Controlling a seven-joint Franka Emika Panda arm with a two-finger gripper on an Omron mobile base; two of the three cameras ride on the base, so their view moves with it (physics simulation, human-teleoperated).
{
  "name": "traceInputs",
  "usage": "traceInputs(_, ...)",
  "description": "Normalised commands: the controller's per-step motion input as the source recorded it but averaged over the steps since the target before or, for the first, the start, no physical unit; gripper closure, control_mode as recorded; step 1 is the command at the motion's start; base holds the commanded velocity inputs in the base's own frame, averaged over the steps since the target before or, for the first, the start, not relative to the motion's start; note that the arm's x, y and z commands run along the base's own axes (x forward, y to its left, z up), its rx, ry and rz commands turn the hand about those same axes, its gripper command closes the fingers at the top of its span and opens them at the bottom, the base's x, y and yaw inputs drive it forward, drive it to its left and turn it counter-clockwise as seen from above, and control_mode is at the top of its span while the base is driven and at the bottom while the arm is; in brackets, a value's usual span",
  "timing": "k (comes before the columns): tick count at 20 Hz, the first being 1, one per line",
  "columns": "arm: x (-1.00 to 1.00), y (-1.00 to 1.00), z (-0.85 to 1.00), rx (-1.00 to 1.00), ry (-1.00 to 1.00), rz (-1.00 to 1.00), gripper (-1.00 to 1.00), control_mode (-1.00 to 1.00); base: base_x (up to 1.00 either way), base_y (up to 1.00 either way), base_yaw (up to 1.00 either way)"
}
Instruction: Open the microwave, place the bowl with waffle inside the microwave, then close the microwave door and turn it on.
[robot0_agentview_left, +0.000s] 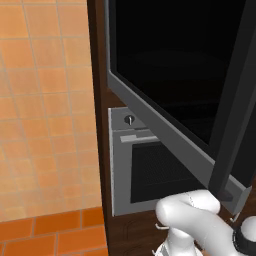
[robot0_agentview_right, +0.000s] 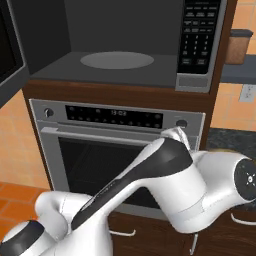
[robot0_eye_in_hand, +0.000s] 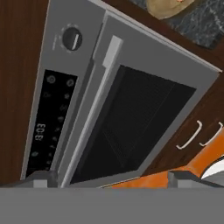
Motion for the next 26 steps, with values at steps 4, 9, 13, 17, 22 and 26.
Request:
traceInputs(4, 0.24, -1.00, -0.47, 0.08, 0.05, 0.04, -1.00, -1.00, 0.00, 0.00, 0.00)
traceInputs(9, 0.65, -0.96, -0.46, 0.05, 0.04, 0.03, -1.00, -1.00, 0.00, 0.00, 0.00)
traceInputs(13, 0.71, -0.96, -0.68, -0.07, 0.07, 0.00, -1.00, -1.00, 0.00, 0.00, 0.00)
traceInputs(17, 0.18, -0.64, -0.87, -0.19, 0.05, -0.05, -1.00, -1.00, 0.00, 0.00, 0.00)
traceInputs(22, 0.25, -0.01, -0.47, -0.08, 0.16, -0.04, -1.00, -1.00, 0.00, 0.00, 0.00)
traceInputs(26, 0.52, 0.00, -0.27, 0.00, 0.06, -0.07, -1.00, -1.00, 0.00, 0.00, 0.00)
